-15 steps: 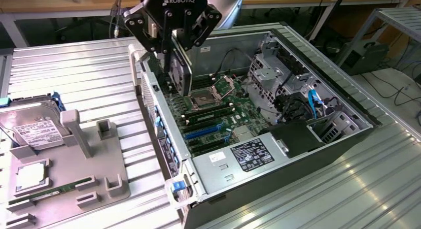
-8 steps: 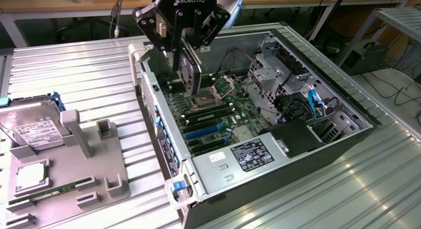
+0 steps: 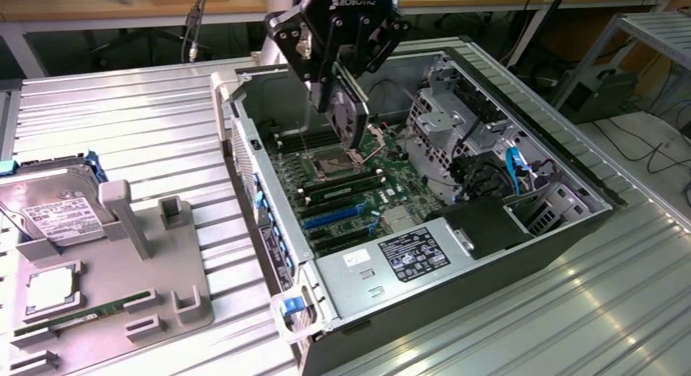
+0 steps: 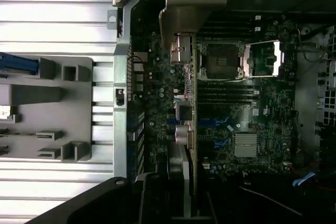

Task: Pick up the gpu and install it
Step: 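Pick up the gpu and move the gpu toward the slot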

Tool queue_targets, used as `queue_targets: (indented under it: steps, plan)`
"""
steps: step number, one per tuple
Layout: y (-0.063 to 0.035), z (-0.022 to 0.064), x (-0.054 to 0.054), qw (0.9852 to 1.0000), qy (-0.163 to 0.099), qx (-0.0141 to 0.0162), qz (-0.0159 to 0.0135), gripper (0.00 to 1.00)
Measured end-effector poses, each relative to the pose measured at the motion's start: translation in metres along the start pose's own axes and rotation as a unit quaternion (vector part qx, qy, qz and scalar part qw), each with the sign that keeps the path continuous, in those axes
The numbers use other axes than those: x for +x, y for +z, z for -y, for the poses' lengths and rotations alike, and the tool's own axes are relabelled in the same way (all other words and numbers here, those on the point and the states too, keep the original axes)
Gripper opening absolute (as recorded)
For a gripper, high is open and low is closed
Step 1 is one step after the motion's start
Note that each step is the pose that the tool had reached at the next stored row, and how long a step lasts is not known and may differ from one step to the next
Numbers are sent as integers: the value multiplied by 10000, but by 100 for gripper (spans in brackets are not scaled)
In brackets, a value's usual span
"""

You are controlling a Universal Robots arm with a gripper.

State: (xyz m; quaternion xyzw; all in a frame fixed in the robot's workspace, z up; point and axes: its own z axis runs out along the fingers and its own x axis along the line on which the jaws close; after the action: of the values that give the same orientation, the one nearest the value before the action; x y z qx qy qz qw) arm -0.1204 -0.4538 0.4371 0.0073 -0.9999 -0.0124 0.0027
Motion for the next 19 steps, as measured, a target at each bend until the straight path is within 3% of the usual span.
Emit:
queue_targets:
  steps: [19]
  plan:
    - [40, -9, -773, 10000, 18, 0, 26, 29]
